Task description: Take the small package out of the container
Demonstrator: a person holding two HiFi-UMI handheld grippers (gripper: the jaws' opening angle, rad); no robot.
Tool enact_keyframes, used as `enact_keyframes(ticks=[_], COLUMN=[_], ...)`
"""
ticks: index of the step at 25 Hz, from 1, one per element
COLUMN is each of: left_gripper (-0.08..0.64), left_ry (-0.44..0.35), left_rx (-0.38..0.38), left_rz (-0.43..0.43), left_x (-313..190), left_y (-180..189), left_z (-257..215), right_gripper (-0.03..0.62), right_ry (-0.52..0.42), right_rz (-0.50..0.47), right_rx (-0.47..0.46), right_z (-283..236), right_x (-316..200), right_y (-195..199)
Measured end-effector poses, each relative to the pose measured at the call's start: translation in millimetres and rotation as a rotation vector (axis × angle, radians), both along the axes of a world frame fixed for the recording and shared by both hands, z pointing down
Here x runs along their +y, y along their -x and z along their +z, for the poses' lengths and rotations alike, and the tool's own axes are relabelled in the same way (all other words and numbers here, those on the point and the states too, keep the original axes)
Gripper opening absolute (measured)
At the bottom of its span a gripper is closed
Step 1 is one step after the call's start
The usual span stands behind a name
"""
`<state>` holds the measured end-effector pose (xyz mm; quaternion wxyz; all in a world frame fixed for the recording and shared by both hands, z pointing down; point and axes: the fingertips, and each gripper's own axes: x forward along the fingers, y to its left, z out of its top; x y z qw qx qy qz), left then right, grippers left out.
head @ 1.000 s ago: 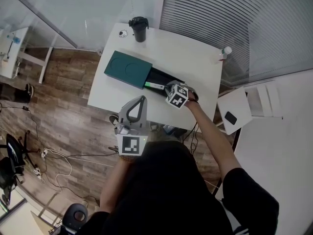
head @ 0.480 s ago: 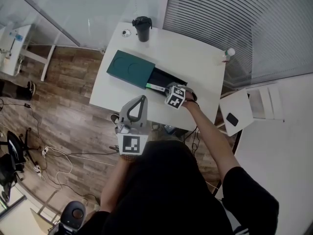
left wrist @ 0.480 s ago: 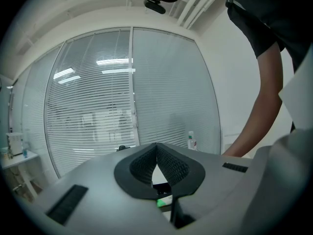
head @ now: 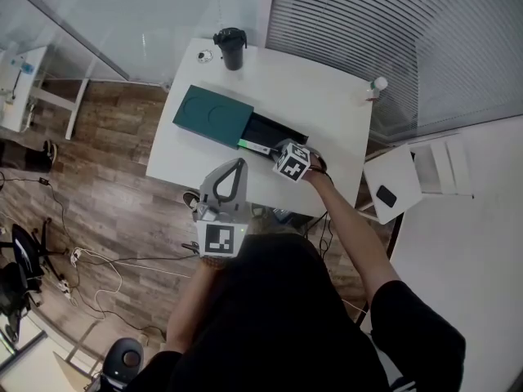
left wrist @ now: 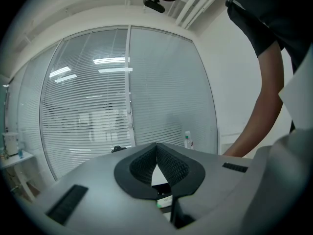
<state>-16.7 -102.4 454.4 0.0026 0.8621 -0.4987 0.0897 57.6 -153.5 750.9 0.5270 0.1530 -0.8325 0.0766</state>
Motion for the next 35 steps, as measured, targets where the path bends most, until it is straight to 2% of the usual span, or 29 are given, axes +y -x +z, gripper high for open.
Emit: enact_keyframes(ticks=[10, 16, 22, 35], left_gripper=[-0.002, -0.002, -0.002, -0.002], left_ry=[0.003, 0.009, -0.002, -0.044], left_rx=[-0.016, -0.011, -0.021, -0.012], left_rz=[0.025, 0.003, -0.012, 0.041], left_x=[6, 6, 2, 10], left_y=[-10, -4, 0, -31], left_z=[3, 2, 2, -8], right_gripper=[0.003, 0.002, 0.003, 0.003], right_ry=[0.066, 0.037, 0.015, -0.096], right_rz=[0.162, 0.261, 0.323, 0.421], right_rx=[-0.163, -0.251, -0.292, -0.417], right_z=[-24, -44, -58, -106], right_x=[6, 8, 14, 24], right_y=[-5, -11, -27, -47])
